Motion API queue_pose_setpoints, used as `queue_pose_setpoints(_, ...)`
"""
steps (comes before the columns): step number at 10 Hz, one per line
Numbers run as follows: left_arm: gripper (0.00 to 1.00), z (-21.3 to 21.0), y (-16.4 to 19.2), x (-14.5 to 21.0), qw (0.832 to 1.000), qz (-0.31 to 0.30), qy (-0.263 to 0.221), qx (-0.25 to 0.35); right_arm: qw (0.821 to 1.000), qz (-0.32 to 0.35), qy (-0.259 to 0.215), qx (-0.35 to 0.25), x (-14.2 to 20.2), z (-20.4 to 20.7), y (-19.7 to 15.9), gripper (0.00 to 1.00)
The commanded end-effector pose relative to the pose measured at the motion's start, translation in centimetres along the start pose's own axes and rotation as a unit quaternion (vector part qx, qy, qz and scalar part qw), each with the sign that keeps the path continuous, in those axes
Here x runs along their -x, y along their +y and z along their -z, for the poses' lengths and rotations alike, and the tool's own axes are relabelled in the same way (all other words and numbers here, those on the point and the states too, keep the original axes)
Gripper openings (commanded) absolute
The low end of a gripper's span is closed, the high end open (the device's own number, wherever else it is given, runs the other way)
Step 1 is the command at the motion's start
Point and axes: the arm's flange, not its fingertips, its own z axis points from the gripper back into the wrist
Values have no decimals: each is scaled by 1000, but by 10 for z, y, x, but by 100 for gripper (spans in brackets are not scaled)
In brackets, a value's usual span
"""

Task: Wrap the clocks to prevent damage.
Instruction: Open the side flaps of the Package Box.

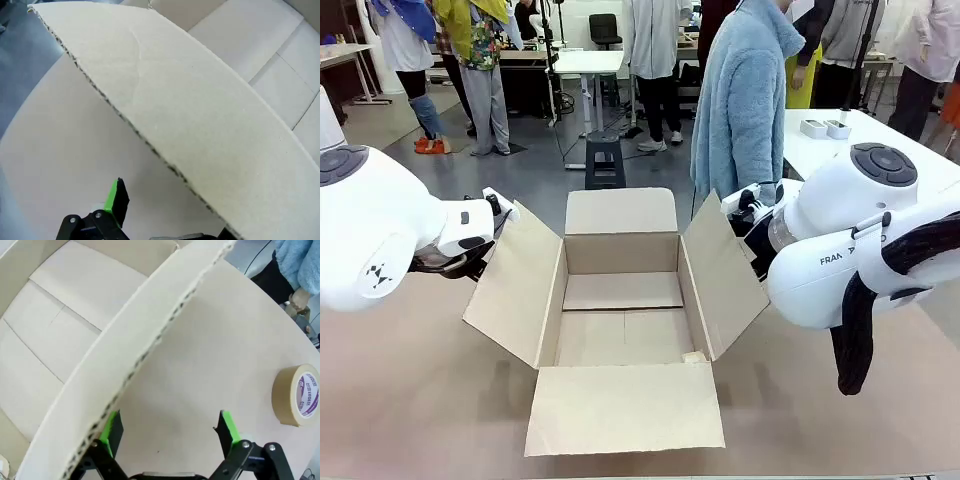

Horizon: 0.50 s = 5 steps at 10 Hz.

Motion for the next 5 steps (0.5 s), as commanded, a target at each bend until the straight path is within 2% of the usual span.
queue_pose_setpoints(1,100,0,0,0,1000,0,0,0,1000,0,0,0,0,0,0,100)
queue_pose_setpoints(5,100,0,0,0,1000,0,0,0,1000,0,0,0,0,0,0,100)
